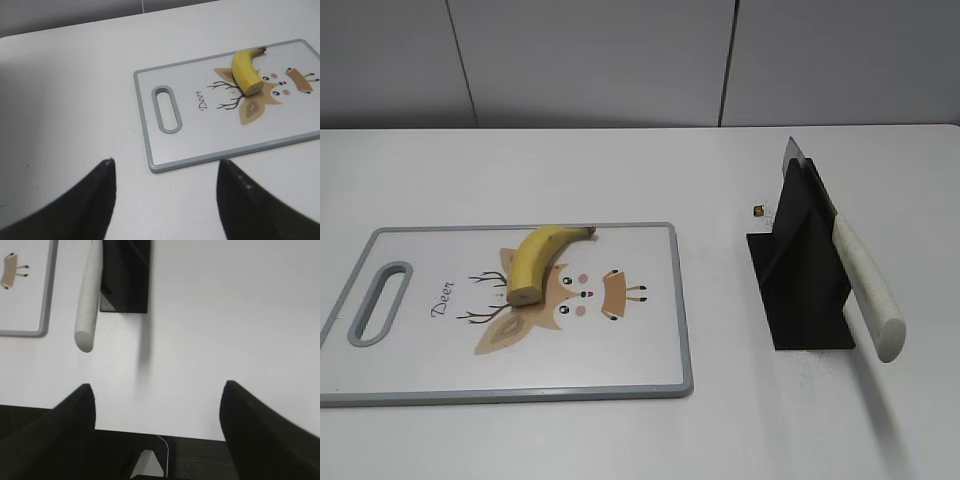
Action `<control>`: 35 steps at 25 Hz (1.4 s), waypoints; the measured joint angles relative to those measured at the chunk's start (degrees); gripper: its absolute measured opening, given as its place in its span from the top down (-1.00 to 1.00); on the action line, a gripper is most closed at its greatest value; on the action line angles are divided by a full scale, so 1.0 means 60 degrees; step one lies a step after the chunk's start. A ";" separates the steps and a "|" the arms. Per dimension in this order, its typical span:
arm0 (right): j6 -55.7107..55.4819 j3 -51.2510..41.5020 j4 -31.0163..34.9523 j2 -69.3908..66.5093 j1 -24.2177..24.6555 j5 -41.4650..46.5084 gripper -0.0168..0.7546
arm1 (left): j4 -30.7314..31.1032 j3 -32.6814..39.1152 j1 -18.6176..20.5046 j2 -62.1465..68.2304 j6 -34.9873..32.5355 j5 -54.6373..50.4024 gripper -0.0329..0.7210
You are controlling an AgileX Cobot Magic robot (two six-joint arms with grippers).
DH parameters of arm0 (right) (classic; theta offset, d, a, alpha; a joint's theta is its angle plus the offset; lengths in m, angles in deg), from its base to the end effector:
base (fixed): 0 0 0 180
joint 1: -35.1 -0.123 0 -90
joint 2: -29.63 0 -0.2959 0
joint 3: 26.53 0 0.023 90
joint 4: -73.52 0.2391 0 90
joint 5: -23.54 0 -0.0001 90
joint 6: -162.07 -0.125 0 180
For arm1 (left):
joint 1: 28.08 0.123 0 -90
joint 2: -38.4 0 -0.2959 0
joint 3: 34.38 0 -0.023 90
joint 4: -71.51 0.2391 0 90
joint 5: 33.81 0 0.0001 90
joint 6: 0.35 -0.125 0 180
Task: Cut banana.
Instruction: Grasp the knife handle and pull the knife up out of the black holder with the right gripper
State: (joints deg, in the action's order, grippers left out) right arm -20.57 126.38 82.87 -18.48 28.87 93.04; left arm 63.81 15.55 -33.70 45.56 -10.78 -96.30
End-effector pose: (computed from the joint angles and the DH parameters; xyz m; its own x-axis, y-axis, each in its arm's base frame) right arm 0.0968 0.0297 0.3260 -0.8246 0.0129 -0.5655 -0.1105 0.9768 0.1833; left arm 0.0013 -0.0151 0.2481 -0.4606 0.1644 -0.8722 0.2571 0.9653 0.0462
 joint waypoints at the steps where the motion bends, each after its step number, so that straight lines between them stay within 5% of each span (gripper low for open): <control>1: -0.0052 0.0072 0.0022 -0.0229 -0.0258 0.0000 -0.55 | -0.0018 0.0000 0.0000 0.0000 -0.0030 0.0000 -0.73; 6: -0.0348 0.0279 0.0064 -0.1305 -0.1265 0.0000 -0.55 | -0.0049 0.0000 0.0000 0.0000 -0.0067 0.0000 -0.72; 16: -0.0700 0.1030 0.0163 -0.3818 -0.1513 0.0001 -0.55 | -0.0057 0.0000 0.0000 0.0000 -0.0070 0.0000 -0.66; 25: -0.1776 0.1699 -0.0196 -0.5964 -0.2867 -0.0010 -0.55 | -0.0057 0.0000 0.0000 0.0000 -0.0078 0.0000 -0.65; 35: -0.3026 0.1720 -0.0602 -0.7332 -0.2984 -0.1116 -0.55 | -0.0057 0.0000 0.0000 0.0000 -0.0090 0.0000 -0.65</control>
State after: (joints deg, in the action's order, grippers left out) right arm -38.73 136.70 79.26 -62.47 10.96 86.35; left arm 63.47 15.55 -33.70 45.56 -11.32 -96.30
